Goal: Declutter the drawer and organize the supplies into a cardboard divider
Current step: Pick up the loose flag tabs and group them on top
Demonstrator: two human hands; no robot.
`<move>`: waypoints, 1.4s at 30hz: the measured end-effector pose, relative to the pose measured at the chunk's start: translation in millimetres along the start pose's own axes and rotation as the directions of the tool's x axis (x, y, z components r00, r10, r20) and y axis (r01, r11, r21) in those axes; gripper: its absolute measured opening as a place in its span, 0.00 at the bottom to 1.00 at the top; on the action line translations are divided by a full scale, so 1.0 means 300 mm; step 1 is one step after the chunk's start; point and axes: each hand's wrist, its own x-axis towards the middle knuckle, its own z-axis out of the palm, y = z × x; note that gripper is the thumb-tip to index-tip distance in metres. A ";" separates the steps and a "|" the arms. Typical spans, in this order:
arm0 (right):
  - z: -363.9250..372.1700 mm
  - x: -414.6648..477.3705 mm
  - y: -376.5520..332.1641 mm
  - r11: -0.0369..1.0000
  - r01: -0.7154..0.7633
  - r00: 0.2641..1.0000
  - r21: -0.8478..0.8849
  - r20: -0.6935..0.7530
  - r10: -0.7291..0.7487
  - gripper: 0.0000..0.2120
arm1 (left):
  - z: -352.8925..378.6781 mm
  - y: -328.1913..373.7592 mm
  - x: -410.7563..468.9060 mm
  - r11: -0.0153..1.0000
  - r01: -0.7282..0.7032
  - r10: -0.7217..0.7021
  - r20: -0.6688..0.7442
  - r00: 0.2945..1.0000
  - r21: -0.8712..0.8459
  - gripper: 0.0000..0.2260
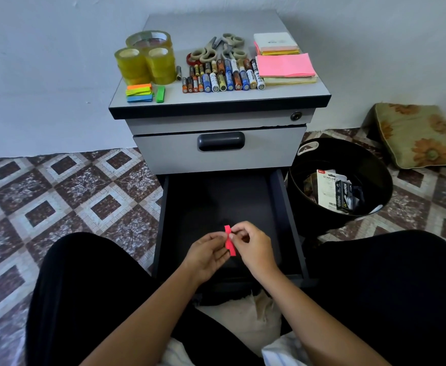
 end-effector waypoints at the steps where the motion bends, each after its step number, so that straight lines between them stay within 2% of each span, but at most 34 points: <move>1: -0.002 0.001 -0.002 1.000 0.014 1.000 -0.001 0.003 -0.014 0.02 | -0.001 0.002 -0.001 1.000 0.000 0.000 0.011 1.000 -0.003 0.07; 13: -0.018 0.022 0.007 0.998 0.046 0.999 0.043 0.002 -0.046 0.02 | -0.002 0.018 -0.015 0.993 0.116 -0.114 0.101 0.988 -0.019 0.06; 15: -0.030 0.027 0.005 0.997 0.022 0.997 0.075 0.071 -0.028 0.01 | -0.003 0.021 -0.014 0.993 0.107 -0.103 0.099 0.990 -0.045 0.07; 17: -0.050 0.033 -0.003 0.995 -0.024 0.974 0.094 0.227 0.002 0.07 | -0.005 0.027 -0.011 0.993 0.089 -0.082 0.086 0.993 -0.074 0.06; 20: -0.070 0.038 -0.015 1.000 0.021 0.938 -0.008 0.347 -0.017 0.13 | -0.010 0.034 -0.005 0.991 0.076 -0.069 0.070 0.995 -0.106 0.06; 30: -0.054 0.029 -0.004 0.950 0.187 0.954 -0.252 0.276 -0.114 0.17 | -0.009 0.032 -0.012 0.988 0.094 -0.085 0.077 0.993 -0.126 0.05; 33: -0.057 0.026 -0.007 0.953 0.224 0.945 -0.204 0.284 -0.161 0.16 | -0.013 0.036 -0.011 0.985 0.086 -0.078 0.058 0.995 -0.150 0.05; 37: -0.058 0.043 -0.018 0.993 0.109 0.980 -0.054 0.176 -0.098 0.09 | -0.013 0.053 -0.014 0.993 0.044 -0.036 0.070 0.997 -0.114 0.06; 40: -0.064 0.071 -0.027 0.988 0.093 0.975 -0.123 0.212 -0.065 0.12 | -0.009 0.067 -0.024 0.998 0.016 -0.009 0.109 0.994 -0.066 0.07; 42: -0.067 0.085 -0.041 0.988 0.095 0.970 -0.118 0.235 -0.065 0.09 | -0.008 0.082 -0.031 1.000 -0.008 0.011 0.126 0.992 -0.025 0.07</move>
